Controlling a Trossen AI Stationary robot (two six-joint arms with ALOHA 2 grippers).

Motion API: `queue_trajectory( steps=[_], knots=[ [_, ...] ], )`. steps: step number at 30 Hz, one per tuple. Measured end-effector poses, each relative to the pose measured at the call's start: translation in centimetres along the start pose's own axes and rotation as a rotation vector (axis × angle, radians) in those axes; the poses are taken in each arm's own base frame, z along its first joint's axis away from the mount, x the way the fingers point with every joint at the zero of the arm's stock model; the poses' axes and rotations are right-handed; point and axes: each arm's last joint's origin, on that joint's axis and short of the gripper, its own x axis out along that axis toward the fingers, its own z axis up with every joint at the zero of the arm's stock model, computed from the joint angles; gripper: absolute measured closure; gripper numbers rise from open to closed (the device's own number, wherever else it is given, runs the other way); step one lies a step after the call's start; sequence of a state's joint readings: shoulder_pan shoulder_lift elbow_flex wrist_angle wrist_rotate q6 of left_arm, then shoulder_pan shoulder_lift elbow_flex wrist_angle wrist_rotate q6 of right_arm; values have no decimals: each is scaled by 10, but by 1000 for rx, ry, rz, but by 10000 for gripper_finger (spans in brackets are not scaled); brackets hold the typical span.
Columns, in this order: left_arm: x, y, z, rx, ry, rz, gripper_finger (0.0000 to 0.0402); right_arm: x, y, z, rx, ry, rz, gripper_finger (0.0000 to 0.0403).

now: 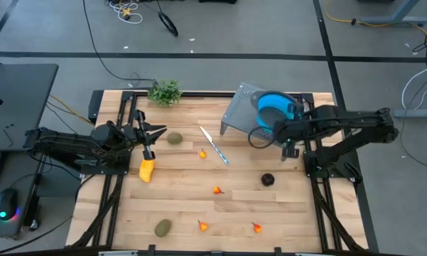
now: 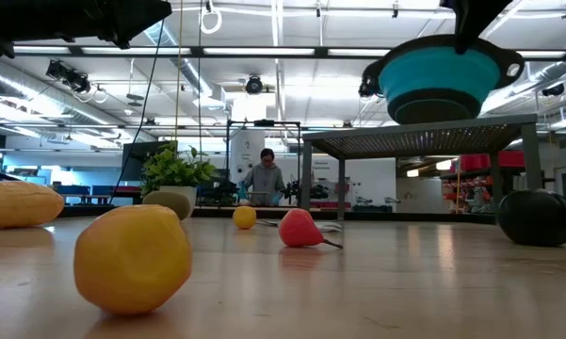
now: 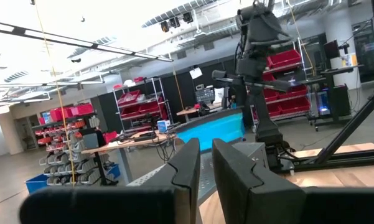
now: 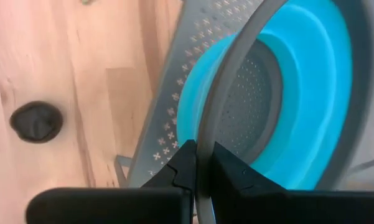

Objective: Pick & Place Fruit
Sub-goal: Put the blue strainer bowl on the shelf

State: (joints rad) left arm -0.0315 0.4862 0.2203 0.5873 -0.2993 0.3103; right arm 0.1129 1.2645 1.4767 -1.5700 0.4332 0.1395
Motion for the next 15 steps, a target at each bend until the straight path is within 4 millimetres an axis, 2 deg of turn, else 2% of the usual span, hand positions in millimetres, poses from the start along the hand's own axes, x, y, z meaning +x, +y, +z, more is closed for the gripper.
queue_trajectory(
  steps=[5,15],
  knots=[
    [0,0,0,0,1,-1,349,7,-9,-13,35,31,-7,374],
    [0,0,0,7,1,0,349,17,-4,-15,-35,69,7,374]
  ],
)
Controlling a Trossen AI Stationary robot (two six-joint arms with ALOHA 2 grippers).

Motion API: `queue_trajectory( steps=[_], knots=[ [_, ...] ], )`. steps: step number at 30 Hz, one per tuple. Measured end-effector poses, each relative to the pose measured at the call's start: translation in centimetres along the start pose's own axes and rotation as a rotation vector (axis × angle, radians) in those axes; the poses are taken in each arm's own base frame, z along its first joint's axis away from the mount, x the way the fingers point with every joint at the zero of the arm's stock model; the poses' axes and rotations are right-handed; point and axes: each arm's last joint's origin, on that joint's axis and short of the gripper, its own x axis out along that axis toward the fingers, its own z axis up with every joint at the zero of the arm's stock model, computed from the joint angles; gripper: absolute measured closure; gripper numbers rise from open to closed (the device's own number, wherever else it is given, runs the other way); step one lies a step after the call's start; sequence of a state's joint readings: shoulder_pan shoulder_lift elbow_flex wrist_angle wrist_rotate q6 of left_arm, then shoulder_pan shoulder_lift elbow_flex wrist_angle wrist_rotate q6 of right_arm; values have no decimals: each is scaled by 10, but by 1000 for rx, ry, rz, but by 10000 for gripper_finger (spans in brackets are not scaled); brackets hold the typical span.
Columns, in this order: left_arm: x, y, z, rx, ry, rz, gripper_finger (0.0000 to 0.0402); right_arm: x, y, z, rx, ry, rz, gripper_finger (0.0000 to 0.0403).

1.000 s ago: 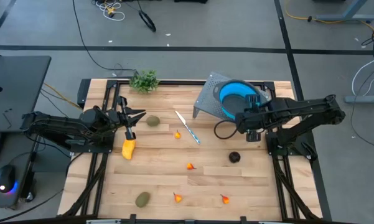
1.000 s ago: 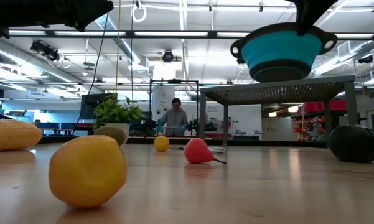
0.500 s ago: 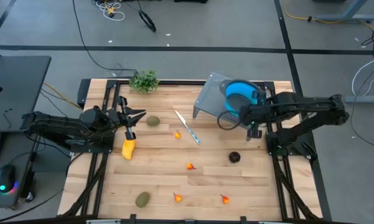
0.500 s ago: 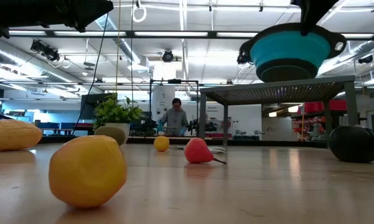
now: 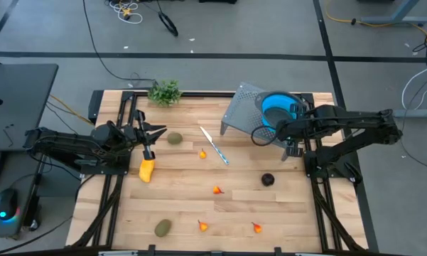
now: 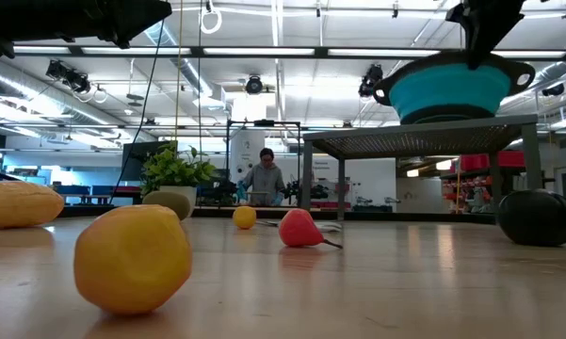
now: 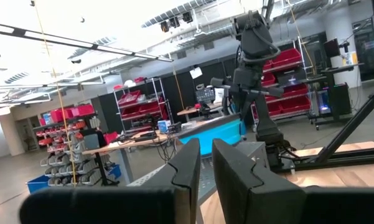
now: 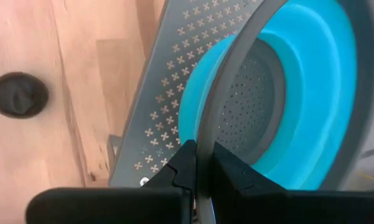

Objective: Pick & Place Fruit
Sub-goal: Put the blue strainer bowl on the shelf, then put the plum into the blue strainer bowl on the shelf

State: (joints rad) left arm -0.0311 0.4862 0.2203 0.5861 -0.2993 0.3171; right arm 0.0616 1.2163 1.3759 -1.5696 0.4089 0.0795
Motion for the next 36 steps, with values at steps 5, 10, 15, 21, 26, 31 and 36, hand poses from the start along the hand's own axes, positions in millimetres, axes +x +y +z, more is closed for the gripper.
queue_trajectory(
  steps=[5,10,15,21,26,31,36],
  knots=[
    [0,0,0,-1,1,-1,349,2,1,0,2,10,18,373],
    [0,0,0,-3,1,-1,349,2,2,-1,44,16,50,362],
    [0,0,0,-3,1,-1,349,2,3,-1,69,23,90,327],
    [0,0,0,-3,1,-1,349,2,3,-1,72,21,76,293],
    [0,0,0,-3,1,-1,349,-9,-2,1,105,-27,73,280],
    [0,0,0,-3,1,-1,349,-34,-13,4,201,-128,91,279],
    [0,0,0,6,1,-1,349,-51,-19,8,299,-239,118,278]
  ],
)
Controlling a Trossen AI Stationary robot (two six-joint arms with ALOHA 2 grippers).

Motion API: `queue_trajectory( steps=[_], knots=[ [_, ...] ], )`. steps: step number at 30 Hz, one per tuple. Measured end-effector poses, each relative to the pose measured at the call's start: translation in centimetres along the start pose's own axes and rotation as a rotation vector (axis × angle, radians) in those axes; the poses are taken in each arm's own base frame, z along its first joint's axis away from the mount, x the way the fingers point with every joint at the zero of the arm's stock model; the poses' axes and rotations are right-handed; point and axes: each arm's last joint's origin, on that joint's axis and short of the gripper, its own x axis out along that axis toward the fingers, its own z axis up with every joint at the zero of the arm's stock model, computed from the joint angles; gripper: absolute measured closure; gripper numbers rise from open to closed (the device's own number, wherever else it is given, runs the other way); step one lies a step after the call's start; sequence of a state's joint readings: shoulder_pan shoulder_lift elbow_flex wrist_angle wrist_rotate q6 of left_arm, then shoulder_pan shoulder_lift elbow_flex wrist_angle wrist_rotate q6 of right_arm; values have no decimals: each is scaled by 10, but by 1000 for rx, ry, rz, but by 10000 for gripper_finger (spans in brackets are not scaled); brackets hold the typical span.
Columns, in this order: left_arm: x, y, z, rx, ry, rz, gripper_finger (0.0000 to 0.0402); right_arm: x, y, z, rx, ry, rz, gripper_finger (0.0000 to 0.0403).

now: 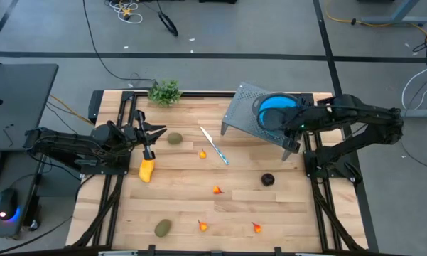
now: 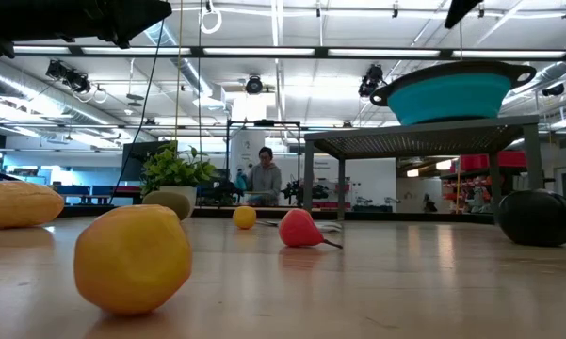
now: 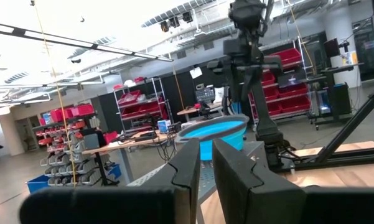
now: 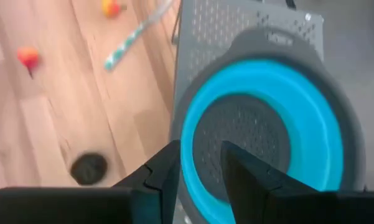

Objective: Pick & Place Fruit
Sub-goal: Put the plum into the blue strainer bowl on the shelf

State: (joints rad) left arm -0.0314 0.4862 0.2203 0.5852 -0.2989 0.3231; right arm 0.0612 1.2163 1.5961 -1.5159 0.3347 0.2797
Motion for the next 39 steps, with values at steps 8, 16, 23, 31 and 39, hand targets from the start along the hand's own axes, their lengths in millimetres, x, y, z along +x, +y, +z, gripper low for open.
queue_trajectory(
  steps=[8,16,23,31,39],
  knots=[
    [0,1,1,102,-12,5,349,3,9,13,95,-80,141,278],
    [0,1,2,196,-15,7,350,15,29,21,69,-190,211,278],
    [0,1,2,113,-15,6,350,30,58,4,52,-107,280,278],
    [0,1,1,47,-15,7,350,44,101,-6,57,-214,394,278],
    [1,5,5,-32,11,120,350,63,137,-13,-7,-331,430,278]
  ],
)
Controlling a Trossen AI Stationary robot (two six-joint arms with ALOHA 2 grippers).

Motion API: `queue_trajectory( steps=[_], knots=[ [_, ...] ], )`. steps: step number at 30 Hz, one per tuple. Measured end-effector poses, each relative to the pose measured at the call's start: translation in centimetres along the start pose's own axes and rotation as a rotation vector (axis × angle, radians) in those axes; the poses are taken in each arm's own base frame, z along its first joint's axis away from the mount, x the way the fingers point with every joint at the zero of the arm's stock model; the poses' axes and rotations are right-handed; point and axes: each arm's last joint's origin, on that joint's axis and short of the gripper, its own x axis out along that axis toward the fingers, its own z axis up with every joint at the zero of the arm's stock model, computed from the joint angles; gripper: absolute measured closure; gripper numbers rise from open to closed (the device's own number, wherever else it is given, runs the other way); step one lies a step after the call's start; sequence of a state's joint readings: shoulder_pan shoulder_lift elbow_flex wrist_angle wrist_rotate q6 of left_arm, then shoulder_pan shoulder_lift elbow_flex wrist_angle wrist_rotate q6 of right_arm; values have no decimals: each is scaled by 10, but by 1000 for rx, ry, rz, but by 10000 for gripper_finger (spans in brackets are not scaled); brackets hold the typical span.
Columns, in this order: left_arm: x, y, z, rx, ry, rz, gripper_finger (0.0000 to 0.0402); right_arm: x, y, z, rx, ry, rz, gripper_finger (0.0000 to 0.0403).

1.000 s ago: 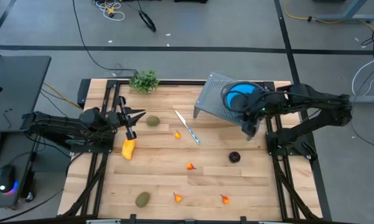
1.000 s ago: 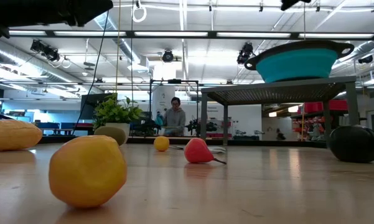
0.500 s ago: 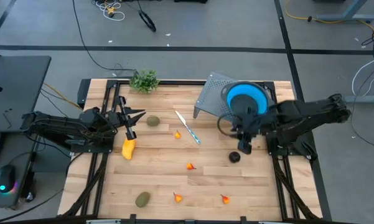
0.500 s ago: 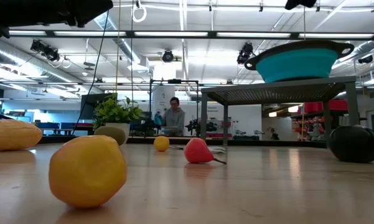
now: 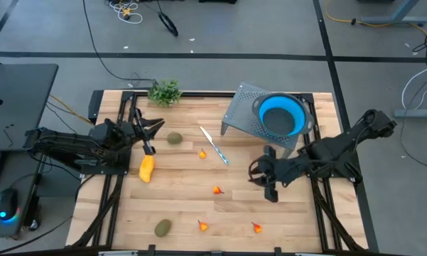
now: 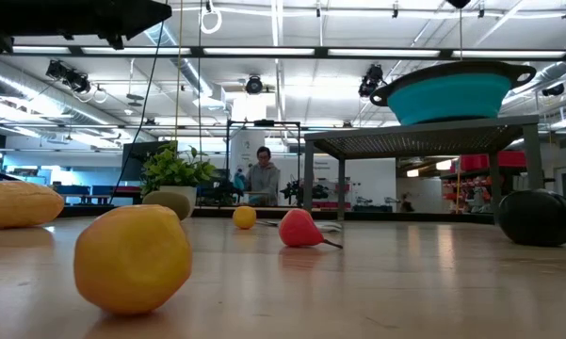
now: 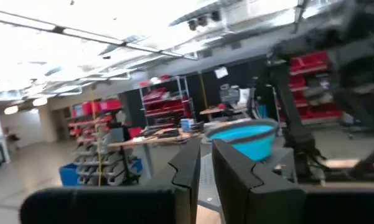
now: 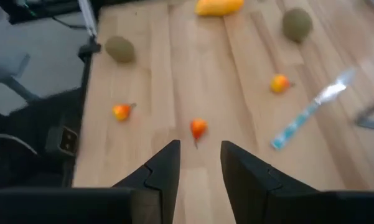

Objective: Pick & Place Fruit
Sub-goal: Put the plum into the blue strainer bowl on the shelf

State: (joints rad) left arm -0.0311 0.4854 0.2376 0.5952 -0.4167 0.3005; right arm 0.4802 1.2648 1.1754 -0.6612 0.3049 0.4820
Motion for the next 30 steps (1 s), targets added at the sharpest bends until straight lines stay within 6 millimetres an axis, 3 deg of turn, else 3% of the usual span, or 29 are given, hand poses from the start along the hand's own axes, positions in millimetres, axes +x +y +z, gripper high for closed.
queue_trajectory(
  steps=[9,14,17,20,24,30],
  knots=[
    [4,-2,4,-58,91,-62,350,26,-1,-3,-177,-156,-104,278],
    [9,-3,9,-67,224,-97,350,25,-3,13,-380,-316,-211,278],
    [12,-6,8,-69,274,-126,349,25,-10,23,-376,-372,-276,278],
    [17,-9,4,-56,304,-135,345,30,-18,19,-313,-292,-179,275],
    [24,-13,-2,-31,338,-114,336,34,-24,0,-189,-70,-74,260],
    [30,-16,-3,-41,320,-101,317,30,-19,-25,-37,186,13,232]
  ],
)
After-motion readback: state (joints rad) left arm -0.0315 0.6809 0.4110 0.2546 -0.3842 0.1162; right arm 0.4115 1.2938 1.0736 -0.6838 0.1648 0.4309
